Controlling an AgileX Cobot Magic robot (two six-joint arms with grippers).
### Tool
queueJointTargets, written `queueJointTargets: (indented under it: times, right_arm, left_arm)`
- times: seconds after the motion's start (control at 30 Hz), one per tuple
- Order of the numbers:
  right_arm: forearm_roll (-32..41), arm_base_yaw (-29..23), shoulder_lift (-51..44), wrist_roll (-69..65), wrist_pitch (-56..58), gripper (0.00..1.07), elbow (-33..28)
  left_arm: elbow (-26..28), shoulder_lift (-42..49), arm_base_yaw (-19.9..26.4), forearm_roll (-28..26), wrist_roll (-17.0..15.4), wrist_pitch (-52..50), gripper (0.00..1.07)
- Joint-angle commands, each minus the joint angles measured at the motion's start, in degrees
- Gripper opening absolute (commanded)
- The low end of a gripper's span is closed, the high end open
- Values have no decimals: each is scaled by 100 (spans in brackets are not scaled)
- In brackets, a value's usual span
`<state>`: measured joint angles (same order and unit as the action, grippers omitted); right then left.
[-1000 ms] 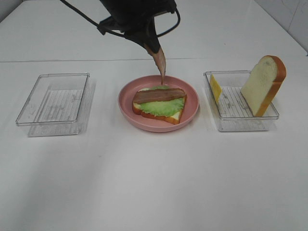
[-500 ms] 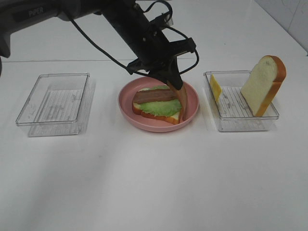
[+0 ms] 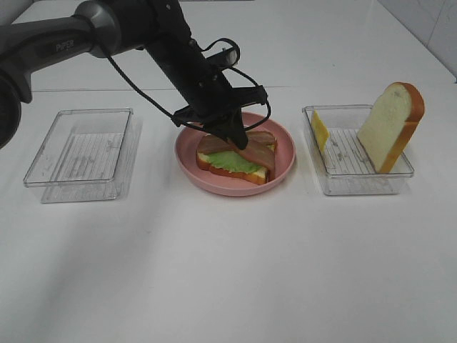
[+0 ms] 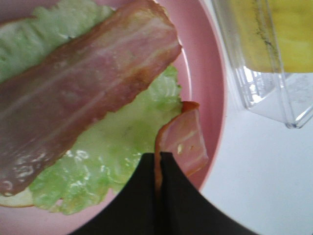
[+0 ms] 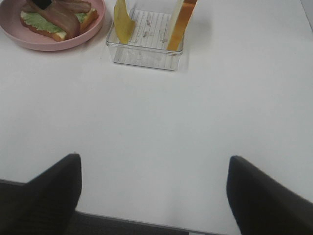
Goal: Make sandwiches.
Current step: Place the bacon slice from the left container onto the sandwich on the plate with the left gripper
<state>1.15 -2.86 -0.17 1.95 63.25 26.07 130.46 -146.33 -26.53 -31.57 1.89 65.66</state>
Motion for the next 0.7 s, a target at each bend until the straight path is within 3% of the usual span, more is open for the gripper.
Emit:
queueJointTargets:
  times: [0.03, 0.7]
  right_arm:
    - [34, 23, -201, 52, -11, 80, -11]
    - [34, 23, -201, 52, -11, 80, -11]
  left_arm:
    - [40, 17, -6, 321, -34, -103, 0]
    - [183, 17, -46, 940, 195, -453, 0]
